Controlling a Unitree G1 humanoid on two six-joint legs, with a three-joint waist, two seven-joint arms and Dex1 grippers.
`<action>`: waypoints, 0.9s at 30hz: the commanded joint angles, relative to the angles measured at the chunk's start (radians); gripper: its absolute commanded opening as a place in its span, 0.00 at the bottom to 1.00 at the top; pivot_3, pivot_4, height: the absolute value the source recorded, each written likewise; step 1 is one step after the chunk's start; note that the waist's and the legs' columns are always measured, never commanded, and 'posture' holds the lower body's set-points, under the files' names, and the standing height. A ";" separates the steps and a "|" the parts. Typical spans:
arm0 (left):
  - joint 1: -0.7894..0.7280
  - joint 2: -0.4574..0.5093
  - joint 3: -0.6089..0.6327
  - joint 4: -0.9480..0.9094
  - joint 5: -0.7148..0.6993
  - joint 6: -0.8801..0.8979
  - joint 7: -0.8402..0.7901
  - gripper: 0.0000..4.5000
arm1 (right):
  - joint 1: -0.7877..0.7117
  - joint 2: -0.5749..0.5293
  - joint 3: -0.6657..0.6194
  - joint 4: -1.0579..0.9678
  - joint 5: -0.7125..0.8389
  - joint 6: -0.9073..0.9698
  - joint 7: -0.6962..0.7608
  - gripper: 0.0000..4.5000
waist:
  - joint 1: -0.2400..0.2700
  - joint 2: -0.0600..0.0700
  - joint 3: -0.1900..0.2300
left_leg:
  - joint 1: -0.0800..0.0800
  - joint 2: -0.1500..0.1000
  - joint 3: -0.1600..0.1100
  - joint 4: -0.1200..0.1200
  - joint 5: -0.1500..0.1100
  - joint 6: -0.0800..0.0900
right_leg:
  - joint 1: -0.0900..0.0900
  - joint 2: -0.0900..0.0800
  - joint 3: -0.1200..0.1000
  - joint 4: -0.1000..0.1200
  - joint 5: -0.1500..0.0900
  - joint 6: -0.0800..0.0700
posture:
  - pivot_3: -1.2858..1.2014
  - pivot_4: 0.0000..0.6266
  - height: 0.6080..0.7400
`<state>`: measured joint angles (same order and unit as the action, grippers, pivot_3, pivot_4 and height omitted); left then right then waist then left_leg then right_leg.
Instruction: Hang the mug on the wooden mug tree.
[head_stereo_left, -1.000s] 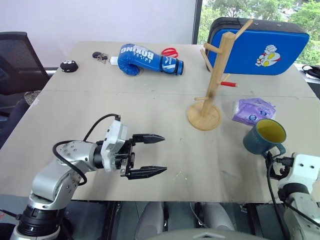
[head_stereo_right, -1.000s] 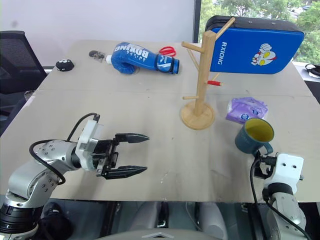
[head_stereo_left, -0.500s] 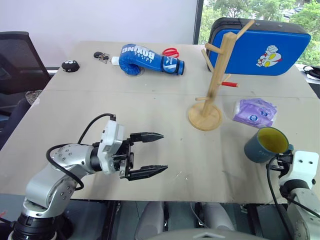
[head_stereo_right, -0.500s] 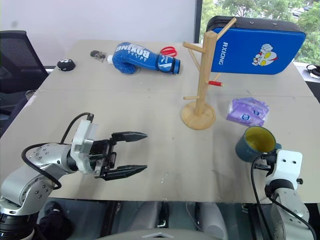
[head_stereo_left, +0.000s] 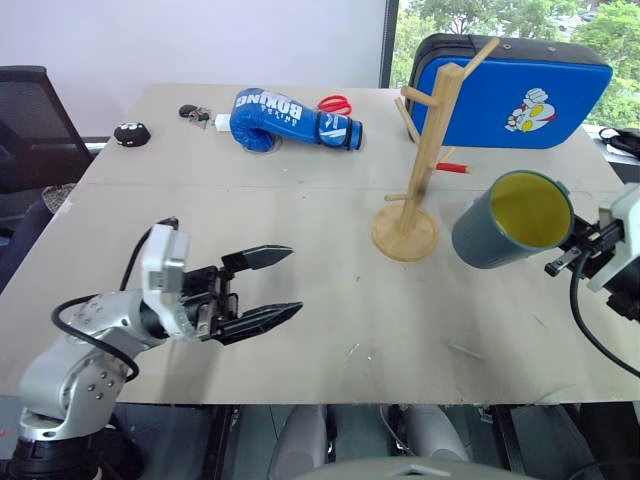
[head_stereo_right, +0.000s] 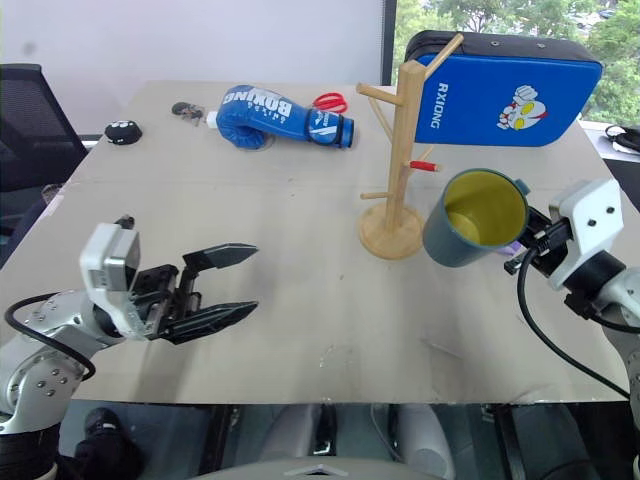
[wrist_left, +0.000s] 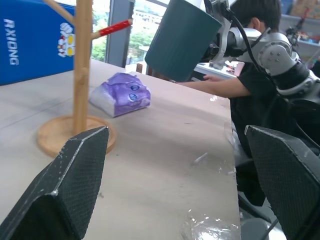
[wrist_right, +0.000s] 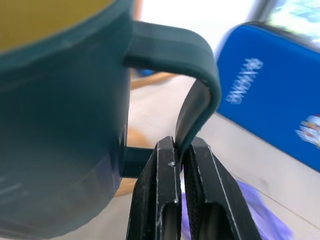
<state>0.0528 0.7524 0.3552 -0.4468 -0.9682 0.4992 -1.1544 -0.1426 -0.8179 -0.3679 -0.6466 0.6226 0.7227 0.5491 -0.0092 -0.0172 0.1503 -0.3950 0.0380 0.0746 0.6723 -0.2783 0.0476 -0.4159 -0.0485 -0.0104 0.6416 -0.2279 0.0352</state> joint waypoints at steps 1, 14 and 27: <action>0.020 0.004 0.048 -0.019 -0.032 0.003 0.003 1.00 | -0.189 -0.053 0.083 0.046 0.032 0.127 -0.025 0.01 | -0.002 -0.001 0.000 | 0.000 0.000 0.000 0.000 0.000 0.000 | 0.000 0.000 0.000 0.000 0.000 0.000 | 0.52 0.24 1.00; 0.064 -0.028 0.057 -0.149 -0.059 0.020 0.160 1.00 | -0.563 -0.001 0.466 0.376 -0.168 0.190 0.012 0.20 | 0.001 -0.002 0.001 | -0.003 0.000 -0.001 0.000 0.000 0.000 | -0.001 -0.001 -0.001 -0.001 0.000 0.000 | 0.52 0.24 1.00; 0.117 0.000 0.018 -0.123 0.064 0.018 0.230 1.00 | 0.071 -0.062 -0.115 0.006 0.018 0.059 0.271 0.61 | 0.023 -0.002 0.001 | -0.003 0.000 -0.002 -0.001 0.000 0.000 | 0.000 -0.001 -0.003 -0.002 0.001 0.002 | 0.52 0.24 1.00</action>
<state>0.1632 0.7401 0.3699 -0.5822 -0.9332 0.5466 -0.9021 -0.1290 -0.8846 -0.3925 -0.5770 0.6394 0.8222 0.7919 0.0141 -0.0189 0.1515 -0.3971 0.0377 0.0725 0.6715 -0.2787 0.0479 -0.4151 -0.0492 -0.0128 0.6393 -0.2275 0.0363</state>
